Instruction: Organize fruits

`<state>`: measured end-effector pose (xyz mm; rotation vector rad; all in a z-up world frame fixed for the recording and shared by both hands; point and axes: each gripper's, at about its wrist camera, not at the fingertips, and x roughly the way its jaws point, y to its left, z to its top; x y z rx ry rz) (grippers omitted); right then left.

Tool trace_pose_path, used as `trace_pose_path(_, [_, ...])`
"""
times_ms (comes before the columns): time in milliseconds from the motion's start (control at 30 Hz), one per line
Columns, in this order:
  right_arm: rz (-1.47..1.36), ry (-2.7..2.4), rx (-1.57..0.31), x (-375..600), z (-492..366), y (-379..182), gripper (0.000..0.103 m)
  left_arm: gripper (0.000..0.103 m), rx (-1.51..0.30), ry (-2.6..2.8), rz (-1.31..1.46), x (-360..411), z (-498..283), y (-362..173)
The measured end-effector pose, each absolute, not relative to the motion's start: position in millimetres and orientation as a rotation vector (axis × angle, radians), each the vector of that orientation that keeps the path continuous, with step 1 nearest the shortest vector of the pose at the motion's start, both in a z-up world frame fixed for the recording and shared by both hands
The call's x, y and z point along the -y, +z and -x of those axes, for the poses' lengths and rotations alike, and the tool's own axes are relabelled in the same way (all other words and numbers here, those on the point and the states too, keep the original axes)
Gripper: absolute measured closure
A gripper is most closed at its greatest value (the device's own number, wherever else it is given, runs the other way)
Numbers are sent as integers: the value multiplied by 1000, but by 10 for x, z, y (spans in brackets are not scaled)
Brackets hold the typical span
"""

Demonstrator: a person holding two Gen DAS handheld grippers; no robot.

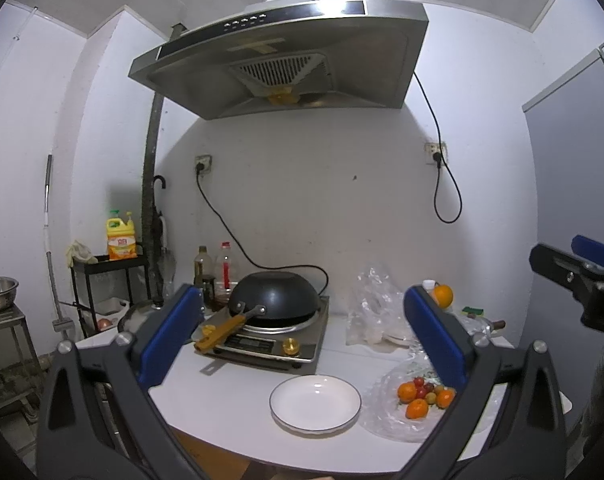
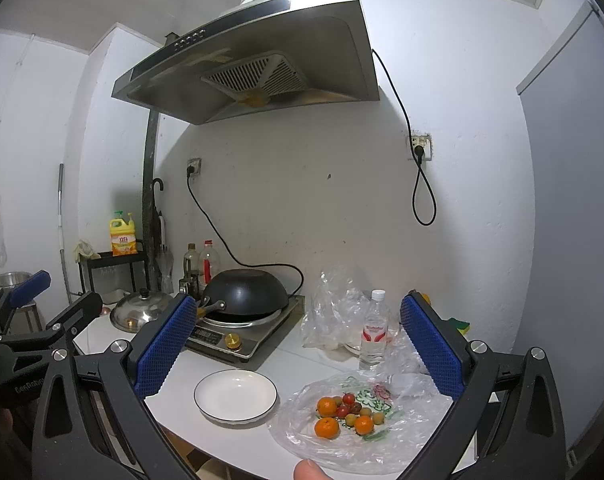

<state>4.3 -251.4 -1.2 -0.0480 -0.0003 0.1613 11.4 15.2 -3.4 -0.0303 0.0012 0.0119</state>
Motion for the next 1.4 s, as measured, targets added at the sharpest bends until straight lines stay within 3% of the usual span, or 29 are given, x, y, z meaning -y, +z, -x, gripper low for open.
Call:
trace_pose_path(633, [43,146,-56,2520,-265,-91,0,1,-55,-2,0,-62,-368,-150])
trace_pose_path(1400, [11,16,-302,3160,-1232,-933,1,1,-340,-146,-97,645,-1538,-1068])
